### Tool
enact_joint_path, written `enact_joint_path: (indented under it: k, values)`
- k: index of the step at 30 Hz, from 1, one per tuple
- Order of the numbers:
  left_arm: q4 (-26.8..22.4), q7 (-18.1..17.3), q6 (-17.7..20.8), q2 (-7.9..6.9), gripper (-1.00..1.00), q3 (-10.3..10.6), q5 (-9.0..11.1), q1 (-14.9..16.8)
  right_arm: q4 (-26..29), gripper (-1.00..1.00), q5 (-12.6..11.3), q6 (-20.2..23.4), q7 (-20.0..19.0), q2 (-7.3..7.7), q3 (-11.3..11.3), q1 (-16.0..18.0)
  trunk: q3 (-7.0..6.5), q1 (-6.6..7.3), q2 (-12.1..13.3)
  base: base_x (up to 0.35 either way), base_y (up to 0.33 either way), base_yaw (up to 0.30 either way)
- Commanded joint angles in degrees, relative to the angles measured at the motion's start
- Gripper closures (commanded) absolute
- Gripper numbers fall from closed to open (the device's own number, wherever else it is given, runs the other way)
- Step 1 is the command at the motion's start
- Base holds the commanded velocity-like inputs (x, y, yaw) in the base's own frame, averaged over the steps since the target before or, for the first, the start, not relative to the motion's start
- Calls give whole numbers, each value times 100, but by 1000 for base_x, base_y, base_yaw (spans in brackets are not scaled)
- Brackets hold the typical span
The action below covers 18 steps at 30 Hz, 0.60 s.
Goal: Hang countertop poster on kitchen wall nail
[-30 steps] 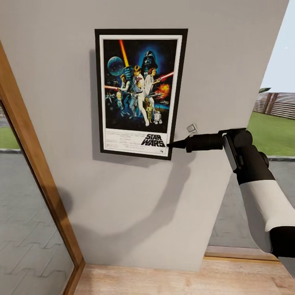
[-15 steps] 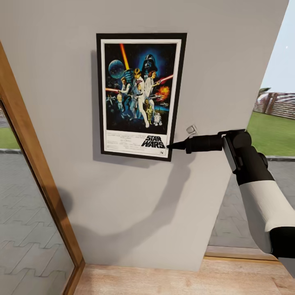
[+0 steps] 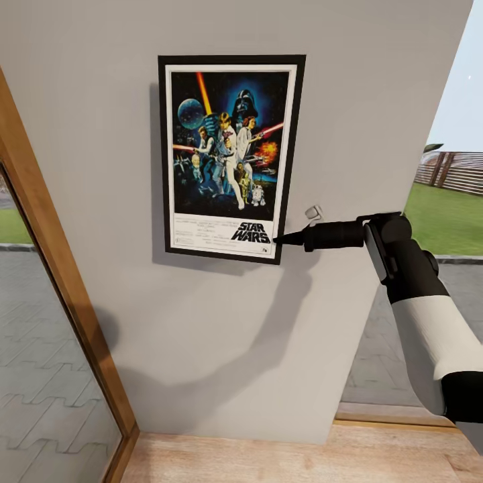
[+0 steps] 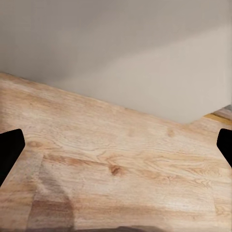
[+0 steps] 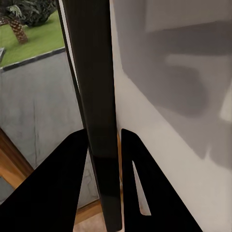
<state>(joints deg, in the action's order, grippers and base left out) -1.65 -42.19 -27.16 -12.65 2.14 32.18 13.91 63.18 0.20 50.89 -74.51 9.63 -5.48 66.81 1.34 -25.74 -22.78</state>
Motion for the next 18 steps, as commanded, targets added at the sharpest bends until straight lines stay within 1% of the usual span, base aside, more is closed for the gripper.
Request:
enact_joint_path:
  k: [1,7,10,13,18]
  values:
    - [7,-17,-26,-1,-100,23,25,6,1,100,-3,52,-20,3,-6,7,14,-4,-14,0,0,0]
    - [7,-17,-26,-1,-100,23,25,6,1,100,-3,52,-20,3,-6,7,14,-4,-14,0,9,0]
    - [7,-17,-26,-1,-100,23,25,6,0,100,-3,52,-20,3,-6,7,14,-4,-14,0,170,0]
    - [7,-17,-26,-1,-100,23,25,6,-4,100,-3,52,-20,3,-6,7,14,-4,-14,0,21,0]
    - [7,-17,-26,-1,-100,23,25,6,-7,100,-3,45,-20,3,-6,0,14,-4,-14,0,136,0]
